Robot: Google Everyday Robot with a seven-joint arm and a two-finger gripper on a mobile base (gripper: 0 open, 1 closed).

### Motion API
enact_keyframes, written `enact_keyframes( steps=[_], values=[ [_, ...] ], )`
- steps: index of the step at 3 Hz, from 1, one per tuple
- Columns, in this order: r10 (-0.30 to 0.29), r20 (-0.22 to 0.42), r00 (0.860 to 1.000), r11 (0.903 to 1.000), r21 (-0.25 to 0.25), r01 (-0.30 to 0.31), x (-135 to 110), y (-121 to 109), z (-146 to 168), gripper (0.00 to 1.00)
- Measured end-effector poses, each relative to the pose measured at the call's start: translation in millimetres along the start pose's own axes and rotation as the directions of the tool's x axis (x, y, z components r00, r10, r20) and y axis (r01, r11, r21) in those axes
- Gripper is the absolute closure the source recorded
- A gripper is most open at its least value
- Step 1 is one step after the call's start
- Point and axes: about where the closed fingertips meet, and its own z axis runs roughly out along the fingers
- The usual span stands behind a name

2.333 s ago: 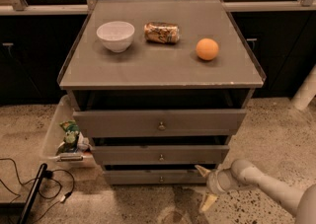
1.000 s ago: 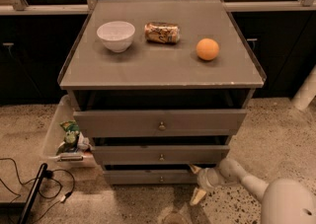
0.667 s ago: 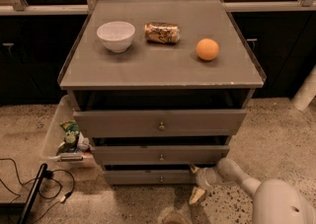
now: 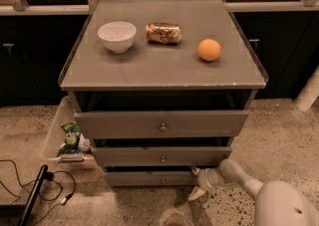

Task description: Open bottom drawer

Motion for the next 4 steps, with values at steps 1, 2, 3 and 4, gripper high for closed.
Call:
enact_keyframes(
  steps=[1, 2, 3, 4],
  values=[
    [0.0, 0.0, 1.0, 1.0, 0.0, 0.0, 0, 0, 0, 0.42],
    [0.0, 0.0, 1.0, 1.0, 0.0, 0.0, -4, -1, -4, 0.65],
    [0.0, 0.0, 1.0, 1.0, 0.0, 0.0, -6, -3, -7, 0.89],
    [0.011, -0.024, 1.0, 0.9995, 0.029, -0.011, 2, 0, -23, 1.0]
  ],
)
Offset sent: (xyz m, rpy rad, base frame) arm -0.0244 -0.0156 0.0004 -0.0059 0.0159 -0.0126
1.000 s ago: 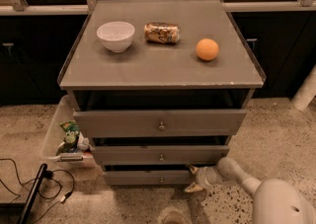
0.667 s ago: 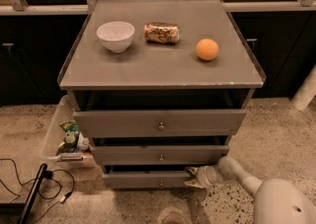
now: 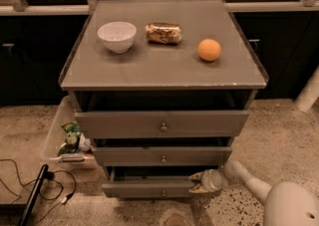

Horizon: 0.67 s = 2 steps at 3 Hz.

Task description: Open bottom drawer

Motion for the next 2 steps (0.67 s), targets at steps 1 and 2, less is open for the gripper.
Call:
enact_keyframes(
  steps=[1, 2],
  values=[
    [0.0, 0.0, 1.0, 1.0, 0.0, 0.0, 0.0, 0.0, 0.0, 0.82],
    [0.0, 0.0, 1.0, 1.0, 0.0, 0.0, 0.0, 0.1, 0.1, 0.58]
  ],
)
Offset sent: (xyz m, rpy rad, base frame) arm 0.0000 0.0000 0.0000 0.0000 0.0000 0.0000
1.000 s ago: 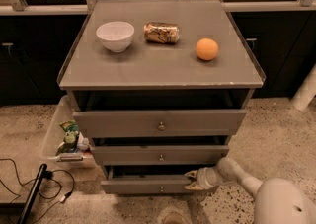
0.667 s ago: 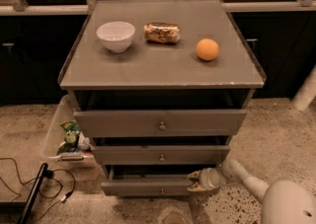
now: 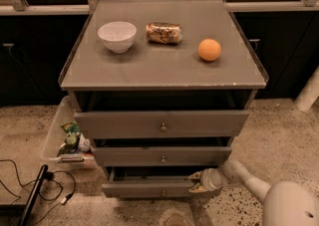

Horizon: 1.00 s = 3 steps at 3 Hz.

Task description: Open bottom drawer

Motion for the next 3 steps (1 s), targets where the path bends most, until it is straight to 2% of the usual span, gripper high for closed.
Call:
enact_keyframes(
  steps=[1, 2, 3],
  values=[
    [0.006, 0.002, 1.0, 1.0, -0.006, -0.006, 2, 2, 3, 0.35],
    [0.038, 0.008, 0.999, 0.9982, -0.046, -0.038, 18, 24, -2, 0.12],
    [0.051, 0.002, 0.999, 0.9968, -0.061, -0.05, 31, 47, -21, 0.14]
  ],
)
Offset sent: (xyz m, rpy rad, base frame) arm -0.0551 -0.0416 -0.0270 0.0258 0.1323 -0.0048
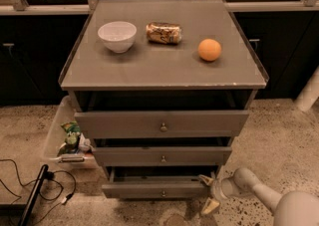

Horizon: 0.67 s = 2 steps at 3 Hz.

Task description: Open bottom drawer

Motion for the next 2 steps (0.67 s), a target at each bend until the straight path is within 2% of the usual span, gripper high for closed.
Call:
enact_keyframes(
  steps=[2],
  values=[
    [0.0, 0.012, 1.0, 1.0, -0.009, 0.0, 3, 28, -19, 0.61]
  ],
)
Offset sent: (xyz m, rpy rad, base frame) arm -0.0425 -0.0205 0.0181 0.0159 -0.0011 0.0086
